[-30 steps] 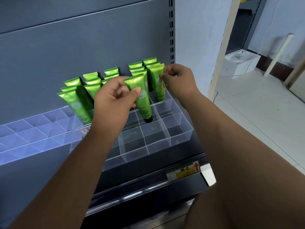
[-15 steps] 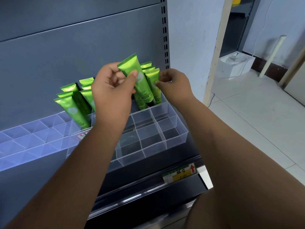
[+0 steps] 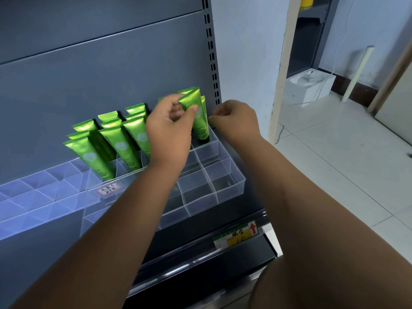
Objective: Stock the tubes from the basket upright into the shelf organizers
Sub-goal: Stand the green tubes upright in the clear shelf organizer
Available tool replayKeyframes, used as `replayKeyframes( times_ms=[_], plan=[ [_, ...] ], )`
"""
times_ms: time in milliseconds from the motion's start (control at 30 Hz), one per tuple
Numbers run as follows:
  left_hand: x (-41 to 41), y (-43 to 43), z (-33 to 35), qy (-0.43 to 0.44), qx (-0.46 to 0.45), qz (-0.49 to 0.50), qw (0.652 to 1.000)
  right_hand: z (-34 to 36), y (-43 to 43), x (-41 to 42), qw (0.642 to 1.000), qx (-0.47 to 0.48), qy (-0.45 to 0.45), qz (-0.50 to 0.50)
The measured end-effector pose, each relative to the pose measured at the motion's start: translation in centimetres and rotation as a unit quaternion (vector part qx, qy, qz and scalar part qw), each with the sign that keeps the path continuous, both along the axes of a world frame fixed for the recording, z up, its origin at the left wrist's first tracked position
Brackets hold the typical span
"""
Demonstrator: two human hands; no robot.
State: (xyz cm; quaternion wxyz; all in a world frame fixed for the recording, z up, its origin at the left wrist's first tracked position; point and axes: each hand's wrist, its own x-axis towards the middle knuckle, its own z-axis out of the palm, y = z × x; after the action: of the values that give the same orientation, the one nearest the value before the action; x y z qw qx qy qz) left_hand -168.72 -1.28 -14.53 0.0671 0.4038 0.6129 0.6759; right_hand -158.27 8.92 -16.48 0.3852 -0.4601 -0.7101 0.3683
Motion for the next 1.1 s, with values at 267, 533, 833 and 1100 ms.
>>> replayKeyframes(
  times_ms=[267,533,833,1100],
  plan=[
    [0.2,0.9,-2.2,0.047,-0.027,-0.011,0.998,-0.1,-0.5,0.5,0.991,0.035,-0.097,0.088],
    [-0.1,1.3,-3.8,-0.026,-0.049,0.001,0.998,-0.4,-0.1,0.7,0.987,0.058,-0.114,0.092],
    [-0.6,1.1,-4.6,0.003,-0.087,0.028,0.996,-0.3,-0.2,0.4,0.987,0.064,-0.122,0.084],
    [-0.8,1.1,-4.6,0.012,-0.098,0.041,0.994,-0.2,-0.4,0.3,0.985,0.072,-0.135,0.080]
  ],
)
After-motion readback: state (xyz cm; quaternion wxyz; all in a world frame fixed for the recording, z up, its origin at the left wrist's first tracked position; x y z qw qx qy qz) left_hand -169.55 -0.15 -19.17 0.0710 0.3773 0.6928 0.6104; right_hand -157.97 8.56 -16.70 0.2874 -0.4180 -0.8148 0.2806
